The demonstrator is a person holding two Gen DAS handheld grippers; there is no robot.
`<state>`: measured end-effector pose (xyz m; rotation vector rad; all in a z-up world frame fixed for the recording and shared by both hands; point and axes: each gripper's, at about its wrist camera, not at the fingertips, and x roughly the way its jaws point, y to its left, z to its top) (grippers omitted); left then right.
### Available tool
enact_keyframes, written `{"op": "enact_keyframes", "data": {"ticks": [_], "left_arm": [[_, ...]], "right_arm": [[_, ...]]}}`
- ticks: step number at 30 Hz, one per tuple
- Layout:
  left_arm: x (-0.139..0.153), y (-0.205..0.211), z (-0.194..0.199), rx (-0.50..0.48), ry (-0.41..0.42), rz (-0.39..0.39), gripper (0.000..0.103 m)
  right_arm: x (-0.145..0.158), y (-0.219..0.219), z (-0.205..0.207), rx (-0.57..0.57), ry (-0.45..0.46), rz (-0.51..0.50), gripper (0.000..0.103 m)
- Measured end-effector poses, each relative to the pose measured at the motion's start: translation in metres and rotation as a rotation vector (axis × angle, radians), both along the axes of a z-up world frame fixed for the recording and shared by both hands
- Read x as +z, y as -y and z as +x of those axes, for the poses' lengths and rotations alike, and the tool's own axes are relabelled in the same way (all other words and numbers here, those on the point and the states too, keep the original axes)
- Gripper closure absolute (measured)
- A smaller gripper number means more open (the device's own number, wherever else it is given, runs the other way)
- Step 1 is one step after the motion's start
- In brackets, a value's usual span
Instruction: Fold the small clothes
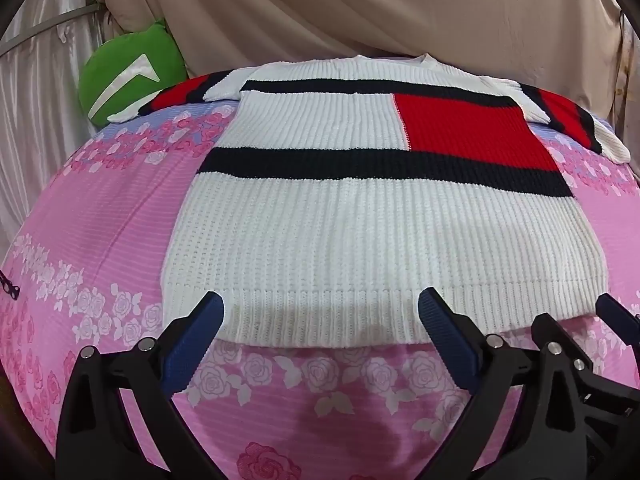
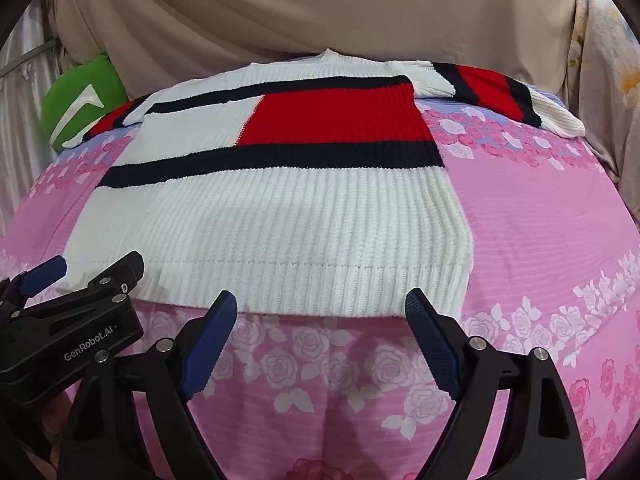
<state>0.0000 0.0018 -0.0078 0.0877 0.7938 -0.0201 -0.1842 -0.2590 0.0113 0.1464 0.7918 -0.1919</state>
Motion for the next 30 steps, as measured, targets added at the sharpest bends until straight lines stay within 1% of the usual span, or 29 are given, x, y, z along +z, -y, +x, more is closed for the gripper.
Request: {"op": "enact_keyframes", "data": {"ticks": [1, 3, 30], "left_arm": [[-0.0002, 0.0003, 0.0001, 0.001, -0.001, 0.002, 0.008], [-0.0007, -0.0003, 0.0004, -0.001, -0.003, 0.003, 0.008], [-0.0005, 0.0015, 0.0005, 0.000, -0.003, 0.014, 0.008]], "right_arm": [[-0.0001, -0.0010, 0.0002, 0.002, -0.001, -0.002, 0.026], [-0.0010, -0.0007, -0.0001, 0.007, 0.001, -0.002, 0.028], [0.0060, -0.0006, -0.0012, 0.008, 0.020, 0.000, 0.028]]}}
